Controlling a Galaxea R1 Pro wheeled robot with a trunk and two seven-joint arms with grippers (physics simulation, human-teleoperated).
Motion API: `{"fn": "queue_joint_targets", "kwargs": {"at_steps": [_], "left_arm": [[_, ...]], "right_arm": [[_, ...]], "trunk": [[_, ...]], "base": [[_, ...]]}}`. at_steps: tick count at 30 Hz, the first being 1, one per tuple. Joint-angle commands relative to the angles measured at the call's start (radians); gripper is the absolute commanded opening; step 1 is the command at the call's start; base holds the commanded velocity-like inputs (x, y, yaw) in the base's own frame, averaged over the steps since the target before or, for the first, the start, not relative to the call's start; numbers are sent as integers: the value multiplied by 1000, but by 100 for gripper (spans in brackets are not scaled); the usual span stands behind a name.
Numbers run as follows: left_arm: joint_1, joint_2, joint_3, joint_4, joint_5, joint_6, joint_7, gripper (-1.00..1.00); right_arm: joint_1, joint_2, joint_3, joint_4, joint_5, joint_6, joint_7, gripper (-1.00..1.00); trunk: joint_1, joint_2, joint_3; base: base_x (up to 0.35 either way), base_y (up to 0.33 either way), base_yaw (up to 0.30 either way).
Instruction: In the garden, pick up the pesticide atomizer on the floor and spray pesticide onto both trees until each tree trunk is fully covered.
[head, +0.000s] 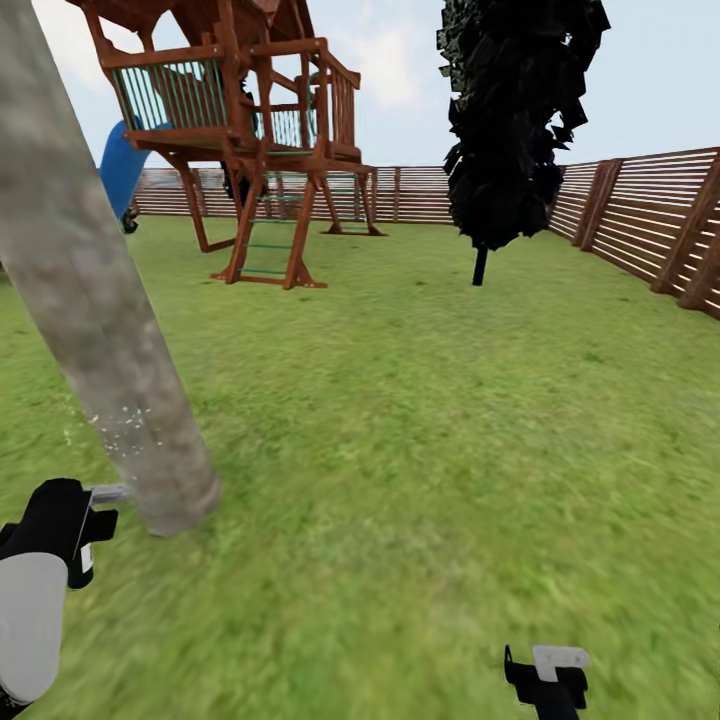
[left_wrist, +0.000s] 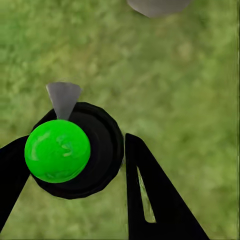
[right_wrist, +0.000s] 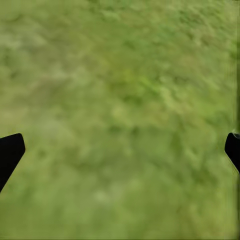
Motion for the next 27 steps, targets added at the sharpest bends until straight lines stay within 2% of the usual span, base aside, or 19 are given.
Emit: {"fn": "queue_joint_targets", "kwargs": {"at_steps": [1, 6, 12, 13, 15, 19, 24, 27], "left_arm": [[0, 0, 2, 0, 1, -4, 2, -100], [0, 2, 12, 0, 1, -7, 4, -100], [12, -5, 19, 8, 1, -9, 14, -100], [28, -10, 20, 12, 1, -10, 12, -100], [49, -42, 21, 15, -1, -46, 16, -100], [51, -49, 34, 11, 1, -74, 18, -100], [51, -57, 39, 2, 0, -77, 18, -100], [51, -54, 59, 0, 0, -79, 18, -100]], "right_arm": [[0, 0, 0, 0, 0, 0, 0, 100], [0, 1, 0, 0, 0, 0, 0, 100], [0, 2, 0, 0, 0, 0, -1, 100], [0, 2, 0, 0, 0, 0, -1, 100], [0, 3, 0, 0, 0, 0, -2, 100], [0, 3, 0, 0, 0, 0, -3, 100], [0, 3, 0, 0, 0, 0, -2, 100], [0, 3, 0, 0, 0, 0, -2, 100]], "trunk": [[0, 0, 0], [0, 0, 0], [0, 0, 0], [0, 0, 0], [0, 0, 0], [0, 0, 0], [0, 0, 0], [0, 0, 0]], "base": [[171, -245, 0], [214, -208, 39], [127, -64, 256], [7, -3, 276], [37, -42, 276], [138, -199, 250], [194, -229, 28], [206, -222, 0]]}}
